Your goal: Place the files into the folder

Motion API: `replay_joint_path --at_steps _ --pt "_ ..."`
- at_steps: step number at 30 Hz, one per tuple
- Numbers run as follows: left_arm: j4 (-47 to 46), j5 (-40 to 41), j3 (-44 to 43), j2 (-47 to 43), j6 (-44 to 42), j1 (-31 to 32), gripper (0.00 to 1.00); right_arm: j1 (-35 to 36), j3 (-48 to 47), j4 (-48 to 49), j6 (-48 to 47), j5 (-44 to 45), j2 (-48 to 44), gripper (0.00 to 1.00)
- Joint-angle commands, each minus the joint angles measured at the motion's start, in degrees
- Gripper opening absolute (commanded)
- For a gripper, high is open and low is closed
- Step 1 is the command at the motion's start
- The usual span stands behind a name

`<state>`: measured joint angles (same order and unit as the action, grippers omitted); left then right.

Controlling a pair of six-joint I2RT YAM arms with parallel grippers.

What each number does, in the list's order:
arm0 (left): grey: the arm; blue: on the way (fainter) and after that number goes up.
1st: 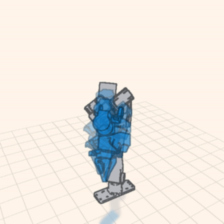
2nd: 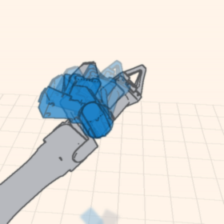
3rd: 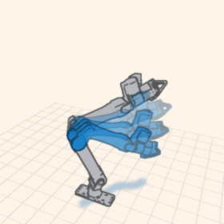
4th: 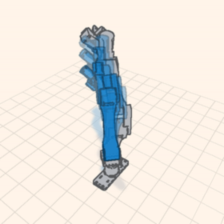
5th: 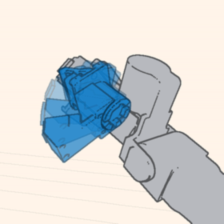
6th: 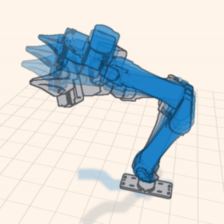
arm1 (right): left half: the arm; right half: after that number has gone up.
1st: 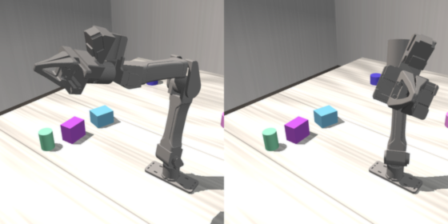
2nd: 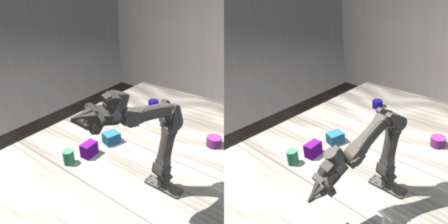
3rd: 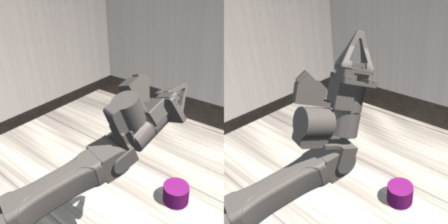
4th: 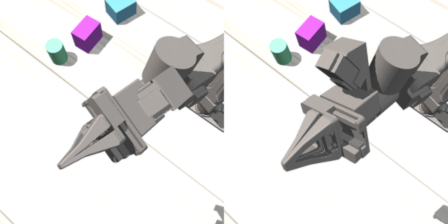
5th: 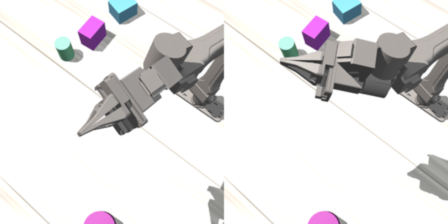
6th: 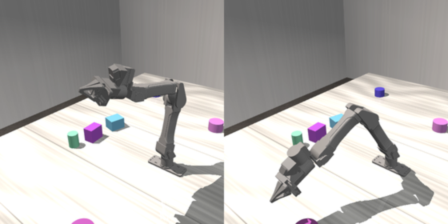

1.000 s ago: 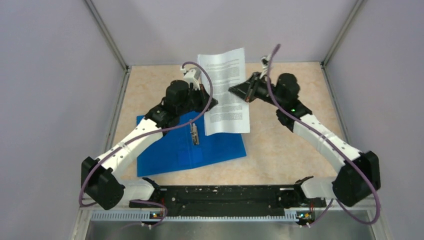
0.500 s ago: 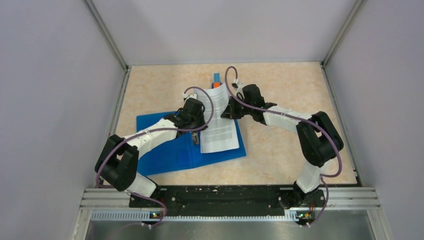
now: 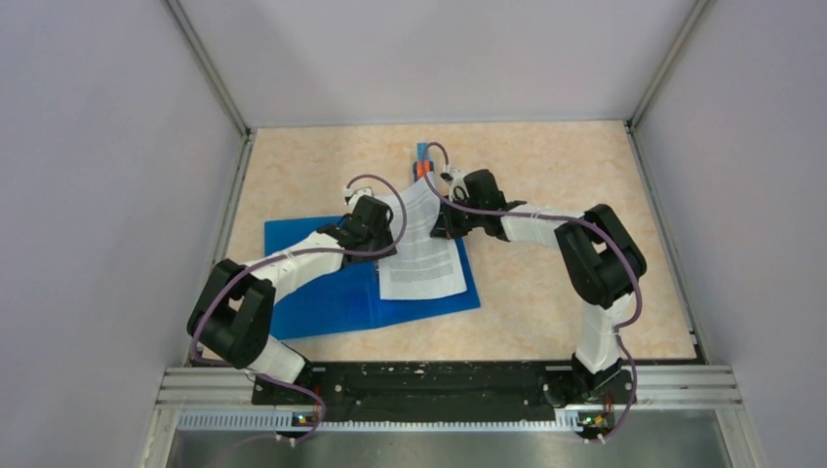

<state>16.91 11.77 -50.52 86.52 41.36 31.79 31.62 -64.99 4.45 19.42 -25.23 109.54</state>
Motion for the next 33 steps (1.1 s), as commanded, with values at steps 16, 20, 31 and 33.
replay_joint_path --at_steps 16,20,31,33 --pt "-0.5 -2.58 -4.37 5.93 -1.99 -10.13 0.24 -0.06 0.65 0.98 -12.56 1.02 0.06 0.0" --pt "-0.6 -2.45 -3.91 6.75 -1.77 -10.27 0.11 -0.04 1.6 1.74 -12.42 1.05 0.14 0.0" --pt "-1.18 -4.83 -2.99 9.62 -0.25 -10.47 0.0 -1.21 4.0 3.57 -12.43 -0.15 -1.34 0.0" --pt "-1.47 -5.12 -2.62 9.8 -0.02 -10.48 0.0 -1.25 4.31 4.07 -12.31 -0.26 -1.38 0.0"
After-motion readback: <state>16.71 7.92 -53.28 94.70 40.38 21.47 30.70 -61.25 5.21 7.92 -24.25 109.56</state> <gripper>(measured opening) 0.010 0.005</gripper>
